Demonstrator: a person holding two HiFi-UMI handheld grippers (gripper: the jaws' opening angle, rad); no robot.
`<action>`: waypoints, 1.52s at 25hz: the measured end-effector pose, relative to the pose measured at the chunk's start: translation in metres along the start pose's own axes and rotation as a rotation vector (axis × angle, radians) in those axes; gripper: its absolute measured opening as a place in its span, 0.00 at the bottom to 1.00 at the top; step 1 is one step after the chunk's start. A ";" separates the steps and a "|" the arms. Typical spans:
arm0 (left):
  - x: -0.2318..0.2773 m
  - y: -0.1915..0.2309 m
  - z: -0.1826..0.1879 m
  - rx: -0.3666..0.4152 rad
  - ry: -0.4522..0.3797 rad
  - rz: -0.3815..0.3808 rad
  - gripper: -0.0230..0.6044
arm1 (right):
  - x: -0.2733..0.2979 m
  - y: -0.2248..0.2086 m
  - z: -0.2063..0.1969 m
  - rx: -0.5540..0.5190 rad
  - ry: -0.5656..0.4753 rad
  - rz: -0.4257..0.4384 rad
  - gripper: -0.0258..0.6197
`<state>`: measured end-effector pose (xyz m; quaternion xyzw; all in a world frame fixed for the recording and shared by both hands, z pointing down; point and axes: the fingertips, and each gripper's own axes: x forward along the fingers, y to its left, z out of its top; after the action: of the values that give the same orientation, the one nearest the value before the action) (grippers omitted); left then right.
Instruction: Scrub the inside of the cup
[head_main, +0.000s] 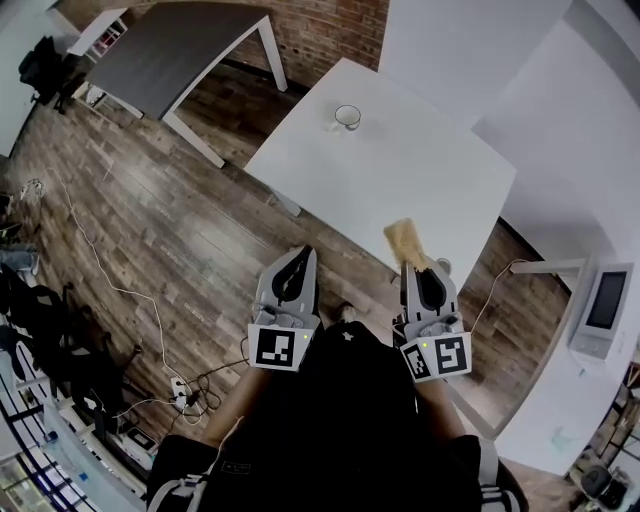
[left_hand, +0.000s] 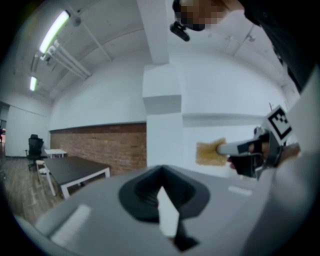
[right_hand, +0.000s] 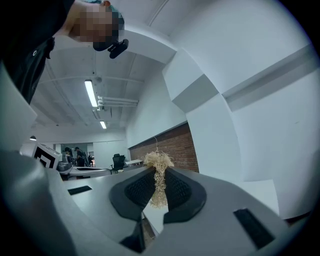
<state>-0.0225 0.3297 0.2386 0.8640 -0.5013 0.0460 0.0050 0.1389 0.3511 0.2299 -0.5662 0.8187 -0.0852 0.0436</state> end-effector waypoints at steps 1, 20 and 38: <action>0.007 0.004 -0.001 -0.002 0.001 -0.006 0.04 | 0.006 -0.001 0.001 -0.001 -0.002 -0.003 0.09; 0.161 0.129 -0.005 0.093 0.010 -0.217 0.04 | 0.186 -0.011 0.001 -0.012 0.051 -0.150 0.09; 0.234 0.167 -0.021 0.072 0.033 -0.349 0.04 | 0.272 -0.030 0.008 -0.002 0.075 -0.217 0.09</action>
<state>-0.0534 0.0448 0.2726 0.9367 -0.3416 0.0765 -0.0098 0.0715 0.0862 0.2351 -0.6479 0.7538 -0.1097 0.0028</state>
